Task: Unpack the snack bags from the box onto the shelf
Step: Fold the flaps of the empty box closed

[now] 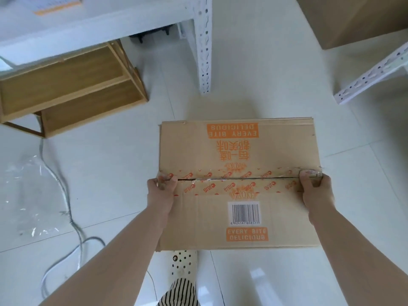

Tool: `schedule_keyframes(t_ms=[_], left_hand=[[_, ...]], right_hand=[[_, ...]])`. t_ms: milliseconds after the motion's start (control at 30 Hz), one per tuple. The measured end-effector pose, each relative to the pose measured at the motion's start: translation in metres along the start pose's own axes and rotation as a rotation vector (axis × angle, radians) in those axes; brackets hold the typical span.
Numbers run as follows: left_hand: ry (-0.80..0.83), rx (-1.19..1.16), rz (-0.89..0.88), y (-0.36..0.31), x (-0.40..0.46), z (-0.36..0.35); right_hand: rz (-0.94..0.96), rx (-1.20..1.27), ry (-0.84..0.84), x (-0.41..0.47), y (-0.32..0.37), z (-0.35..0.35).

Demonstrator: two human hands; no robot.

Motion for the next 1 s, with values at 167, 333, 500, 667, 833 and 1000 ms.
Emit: schedule_keyframes(t_ms=[167,333,500,667,833,1000], left_hand=[[-0.037,-0.020,0.021,-0.020,0.059,0.033],[-0.081,-0.116,0.092,-0.039,0.102,0.059],[-0.103,-0.185,0.124,-0.052,0.139,0.085],[-0.150,-0.197,0.142,-0.060,0.160,0.105],[-0.173,-0.180,0.149,-0.068,0.182,0.123],[-0.177,-0.138,0.163,-0.077,0.190,0.129]], right_hand=[[0.082,-0.069,0.033,-0.026,0.078,-0.050],[0.158,-0.103,0.059,-0.047,0.143,-0.092],[0.211,-0.172,0.083,-0.070,0.186,-0.128],[0.279,-0.204,0.119,-0.087,0.227,-0.157],[0.327,-0.207,0.150,-0.104,0.257,-0.179],[0.325,-0.200,0.174,-0.110,0.267,-0.185]])
Point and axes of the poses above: each hand's wrist, its own x-axis towards the middle knuckle, its own z-axis out of the back of the hand, y = z × x, the point moved 8 cm from there along x, towards the middle knuckle, and after that the axes turned 14 degrees about -y, right-handed, at the moved point
